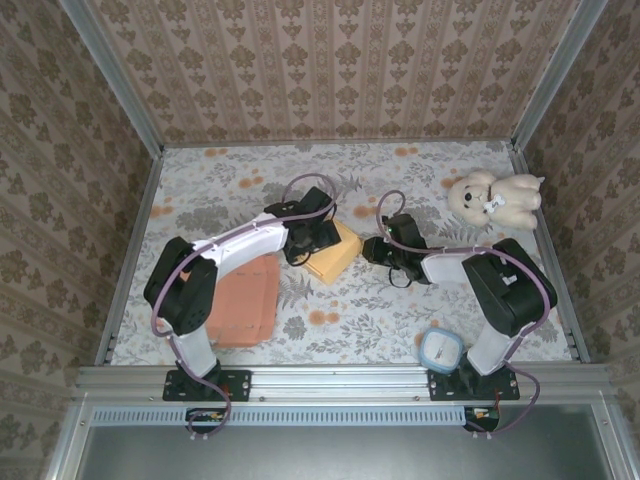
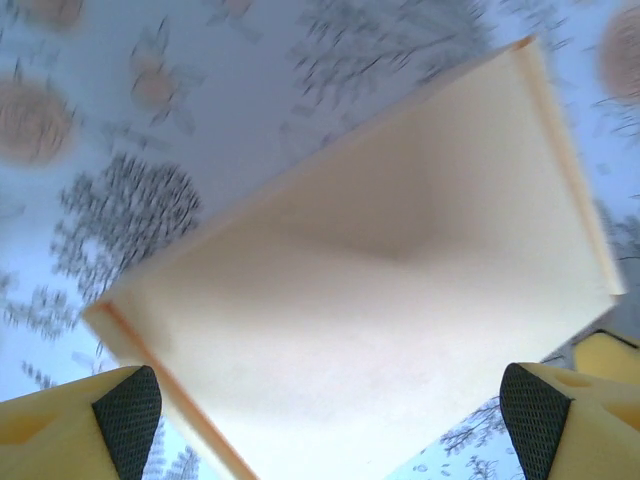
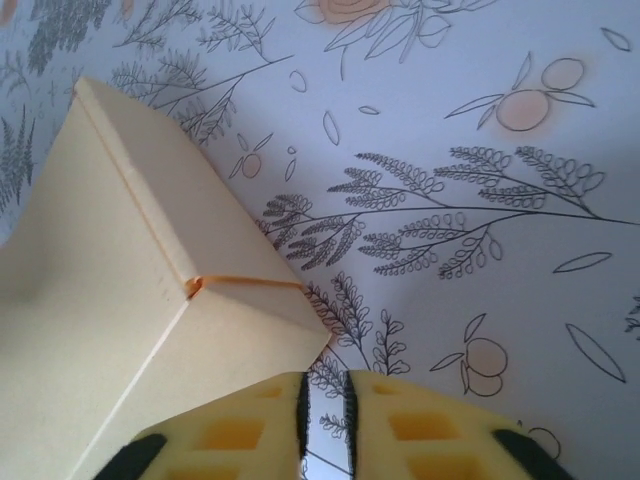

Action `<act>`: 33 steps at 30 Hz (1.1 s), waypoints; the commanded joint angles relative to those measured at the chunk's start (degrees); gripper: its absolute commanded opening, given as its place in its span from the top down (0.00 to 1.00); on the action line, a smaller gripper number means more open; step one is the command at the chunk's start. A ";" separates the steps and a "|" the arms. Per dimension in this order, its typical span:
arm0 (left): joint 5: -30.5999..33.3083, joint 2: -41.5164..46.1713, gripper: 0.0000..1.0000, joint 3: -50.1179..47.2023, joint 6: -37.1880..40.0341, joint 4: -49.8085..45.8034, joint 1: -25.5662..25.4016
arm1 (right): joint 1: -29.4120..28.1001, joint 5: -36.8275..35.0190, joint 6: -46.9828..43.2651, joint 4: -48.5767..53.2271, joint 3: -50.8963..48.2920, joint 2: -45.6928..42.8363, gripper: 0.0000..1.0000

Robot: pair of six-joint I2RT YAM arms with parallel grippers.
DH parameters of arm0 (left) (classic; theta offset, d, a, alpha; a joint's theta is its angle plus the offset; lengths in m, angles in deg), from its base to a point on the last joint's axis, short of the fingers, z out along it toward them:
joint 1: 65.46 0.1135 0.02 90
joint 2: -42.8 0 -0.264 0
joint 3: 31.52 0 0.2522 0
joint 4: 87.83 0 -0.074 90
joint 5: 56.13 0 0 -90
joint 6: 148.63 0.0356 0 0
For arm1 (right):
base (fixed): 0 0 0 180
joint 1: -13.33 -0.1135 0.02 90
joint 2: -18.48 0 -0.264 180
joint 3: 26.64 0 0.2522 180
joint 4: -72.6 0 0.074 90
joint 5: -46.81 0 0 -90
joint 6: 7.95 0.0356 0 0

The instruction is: Fold the paper box

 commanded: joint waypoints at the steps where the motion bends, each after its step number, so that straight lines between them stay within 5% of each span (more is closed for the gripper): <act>1: 1.07 0.89 0.08 0.65 14.09 7.62 1.93 | 1.08 5.47 1.51 0.43 2.53 2.14 0.95; 12: -10.38 -2.62 0.08 -3.02 31.49 23.36 6.98 | 2.49 9.16 2.30 -0.88 5.03 7.86 1.00; 28: -11.21 -7.52 0.11 -3.71 33.75 25.55 6.52 | 2.61 9.54 1.79 -1.24 6.55 11.02 1.00; 33: -15.91 -9.33 0.12 -3.24 32.33 27.52 6.29 | 2.68 10.22 2.03 -1.68 7.61 12.96 1.00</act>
